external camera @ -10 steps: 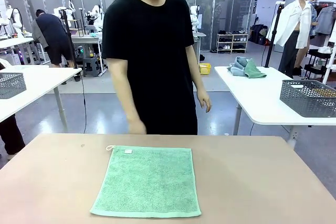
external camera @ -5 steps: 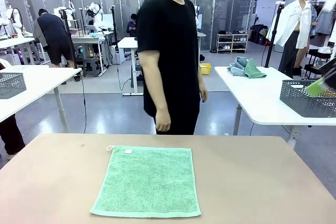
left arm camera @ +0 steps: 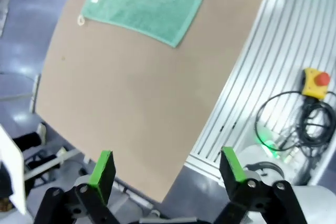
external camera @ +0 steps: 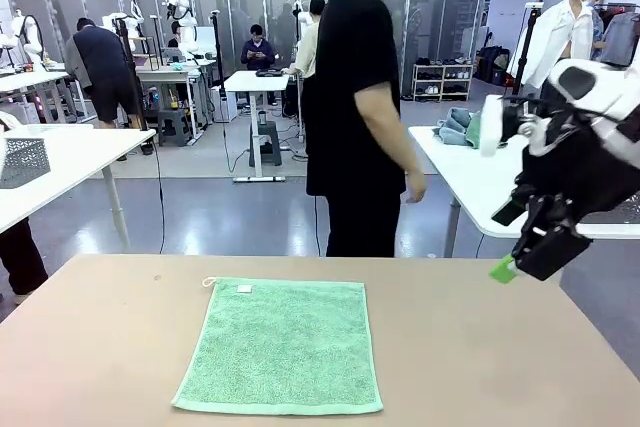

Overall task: Fold the towels and place them in the basket.
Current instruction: When a person lays out a Towel with hook on the table, fold it in half twice.

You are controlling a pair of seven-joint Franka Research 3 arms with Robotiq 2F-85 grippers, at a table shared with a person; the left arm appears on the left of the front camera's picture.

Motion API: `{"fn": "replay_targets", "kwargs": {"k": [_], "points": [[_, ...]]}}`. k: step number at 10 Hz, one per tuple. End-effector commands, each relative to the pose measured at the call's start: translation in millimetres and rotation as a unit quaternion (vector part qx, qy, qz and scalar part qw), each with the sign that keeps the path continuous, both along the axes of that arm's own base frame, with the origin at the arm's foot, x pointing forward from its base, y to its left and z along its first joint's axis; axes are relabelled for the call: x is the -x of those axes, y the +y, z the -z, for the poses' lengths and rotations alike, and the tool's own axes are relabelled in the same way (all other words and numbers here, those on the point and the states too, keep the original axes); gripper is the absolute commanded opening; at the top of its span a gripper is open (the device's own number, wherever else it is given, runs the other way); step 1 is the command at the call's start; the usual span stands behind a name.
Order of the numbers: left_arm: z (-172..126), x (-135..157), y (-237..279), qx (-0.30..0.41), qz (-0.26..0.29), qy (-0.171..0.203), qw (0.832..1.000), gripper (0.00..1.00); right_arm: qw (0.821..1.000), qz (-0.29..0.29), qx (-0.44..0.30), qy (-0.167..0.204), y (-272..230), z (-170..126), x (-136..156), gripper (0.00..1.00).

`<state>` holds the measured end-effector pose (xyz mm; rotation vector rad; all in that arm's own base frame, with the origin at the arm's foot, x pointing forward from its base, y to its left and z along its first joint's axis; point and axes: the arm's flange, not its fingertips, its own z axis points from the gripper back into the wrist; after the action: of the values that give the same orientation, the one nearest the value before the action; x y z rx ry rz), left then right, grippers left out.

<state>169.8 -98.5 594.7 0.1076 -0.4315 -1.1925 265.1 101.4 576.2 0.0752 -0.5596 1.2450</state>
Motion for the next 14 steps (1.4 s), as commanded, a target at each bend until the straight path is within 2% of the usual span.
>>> {"fn": "replay_targets", "kwargs": {"k": [1, 3, 4, 5, 9, 10, 11, 14], "points": [[31, -10, 1, -0.025, 0.024, -0.005, 0.999, 1.00, 0.999, -0.017, 0.025, 0.011, 6, 56, 7, 1.00], [36, -13, -4, 0.000, 0.019, 0.001, 1.000, 1.00, 0.999, -0.013, 0.019, 0.027, 7, 71, 5, 1.00], [31, -14, -2, 0.013, 0.007, -0.001, 1.000, 1.00, 0.999, 0.011, 0.017, 0.030, 2, 65, 1, 1.00], [7, -13, -12, -0.009, 0.022, 0.012, 1.000, 1.00, 0.999, -0.009, 0.025, 0.033, 15, 25, -16, 1.00], [7, -16, -10, -0.003, 0.020, 0.012, 1.000, 1.00, 0.999, -0.009, 0.025, 0.033, 15, 25, -16, 1.00], [25, -36, -30, -0.015, 0.059, 0.032, 0.998, 1.00, 0.999, -0.004, 0.027, 0.034, 14, 26, -18, 1.00], [43, -49, -43, -0.016, 0.081, 0.039, 0.996, 1.00, 0.998, -0.017, 0.032, 0.046, 29, 47, -26, 1.00], [101, -75, -69, -0.057, 0.098, 0.063, 0.992, 1.00, 0.993, -0.046, 0.074, 0.083, 76, 103, -36, 1.00]]}}
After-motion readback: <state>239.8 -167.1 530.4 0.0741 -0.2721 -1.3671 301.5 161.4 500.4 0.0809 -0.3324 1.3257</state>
